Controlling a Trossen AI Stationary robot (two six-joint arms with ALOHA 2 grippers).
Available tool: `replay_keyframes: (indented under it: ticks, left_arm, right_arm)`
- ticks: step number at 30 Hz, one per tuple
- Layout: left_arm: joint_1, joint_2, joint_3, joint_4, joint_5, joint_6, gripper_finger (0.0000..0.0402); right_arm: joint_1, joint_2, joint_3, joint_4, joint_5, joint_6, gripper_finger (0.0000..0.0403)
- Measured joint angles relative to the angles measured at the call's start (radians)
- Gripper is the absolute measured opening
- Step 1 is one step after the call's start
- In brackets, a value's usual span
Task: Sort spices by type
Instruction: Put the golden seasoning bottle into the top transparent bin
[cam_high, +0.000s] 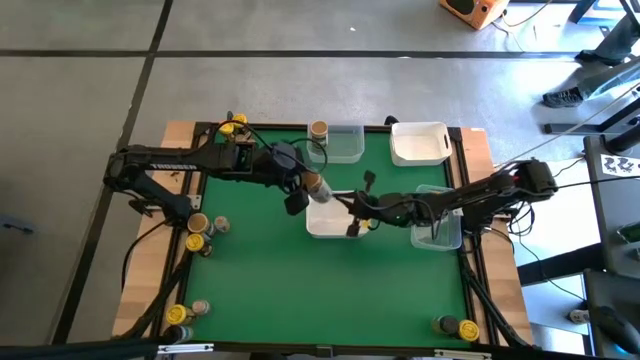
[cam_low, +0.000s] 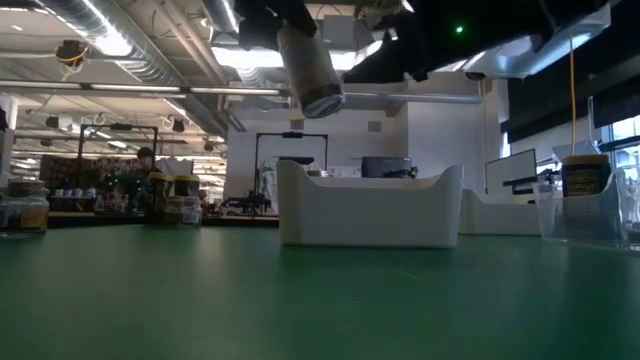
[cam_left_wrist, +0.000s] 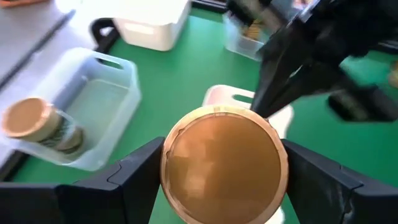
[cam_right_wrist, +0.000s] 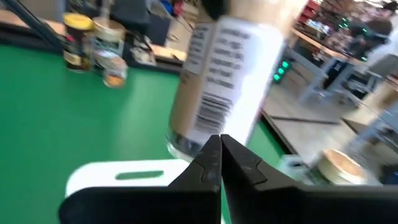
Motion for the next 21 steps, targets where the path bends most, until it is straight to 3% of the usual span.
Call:
replay_keyframes:
  ticks: [6, 11, 21]
  left_arm:
    - [0.044, 0.042, -0.003, 0.031, -0.094, 0.006, 0.0285]
    - [0.091, 0.115, -0.003, 0.092, -0.104, 0.030, 0.0285]
    - [0.191, 0.237, 0.045, 0.251, -0.110, 0.094, 0.0285]
  right_arm:
    - [0.000, -0.175, 0.000, -0.304, 0.099, 0.032, 0.0013]
    - [-0.001, -0.287, -0.001, -0.490, 0.180, 0.068, 0.0014]
    - [-0.005, -0.314, -0.001, -0.664, 0.204, 0.077, 0.0014]
